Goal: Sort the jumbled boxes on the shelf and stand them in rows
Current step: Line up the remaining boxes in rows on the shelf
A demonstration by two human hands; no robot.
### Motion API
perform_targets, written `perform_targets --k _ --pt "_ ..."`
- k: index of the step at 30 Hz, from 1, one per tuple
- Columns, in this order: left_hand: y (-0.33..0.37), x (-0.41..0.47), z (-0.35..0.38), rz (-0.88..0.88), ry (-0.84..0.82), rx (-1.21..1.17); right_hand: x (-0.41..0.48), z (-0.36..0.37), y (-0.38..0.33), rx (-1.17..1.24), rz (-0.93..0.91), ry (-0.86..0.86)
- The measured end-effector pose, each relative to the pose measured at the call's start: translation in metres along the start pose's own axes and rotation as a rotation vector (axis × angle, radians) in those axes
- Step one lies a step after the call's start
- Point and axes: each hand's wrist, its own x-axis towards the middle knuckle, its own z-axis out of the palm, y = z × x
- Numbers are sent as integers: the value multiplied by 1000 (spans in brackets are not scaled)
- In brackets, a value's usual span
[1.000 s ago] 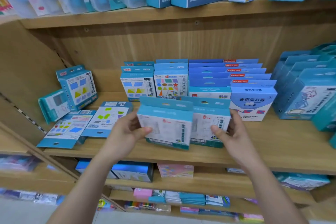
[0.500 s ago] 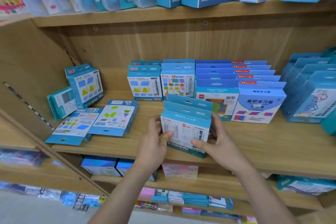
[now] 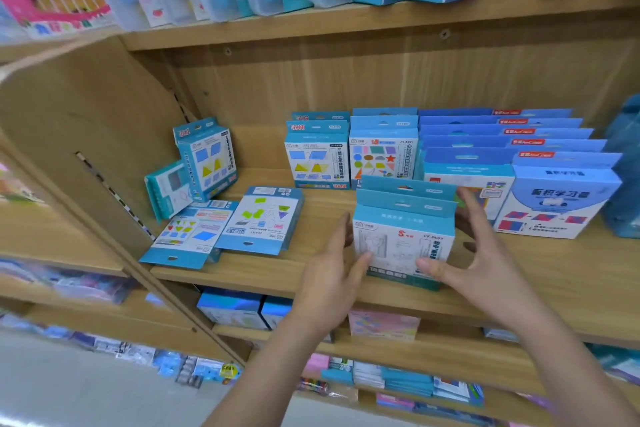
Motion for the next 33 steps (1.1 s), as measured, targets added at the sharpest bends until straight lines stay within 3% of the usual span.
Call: perform_targets --k 4,8,10,14,17,19,24,28,33 --pt "-24 -5 -49 37 16 176 -8 -1 -25 -148 -117 244" --pt "-64 5 -112 46 -43 562 -10 18 -61 -315 -435 429" --pt "-87 13 -127 38 -107 795 -10 42 -79 -366 -523 416" --pt "-111 28 -139 234 -112 931 1 110 -104 -525 -593 192" --pt "-104 44 -166 451 46 841 21 144 -113 -625 -489 -6" --pt "-83 58 -187 505 88 706 38 154 -121 -592 -402 -92" --pt "-63 90 -193 138 -35 197 74 167 -129 -493 -239 -146" --pt "-76 93 -198 -36 16 -171 83 168 -126 -349 -165 -109" --pt "-93 75 -208 -102 -174 -257 83 170 -124 -324 -140 -112"
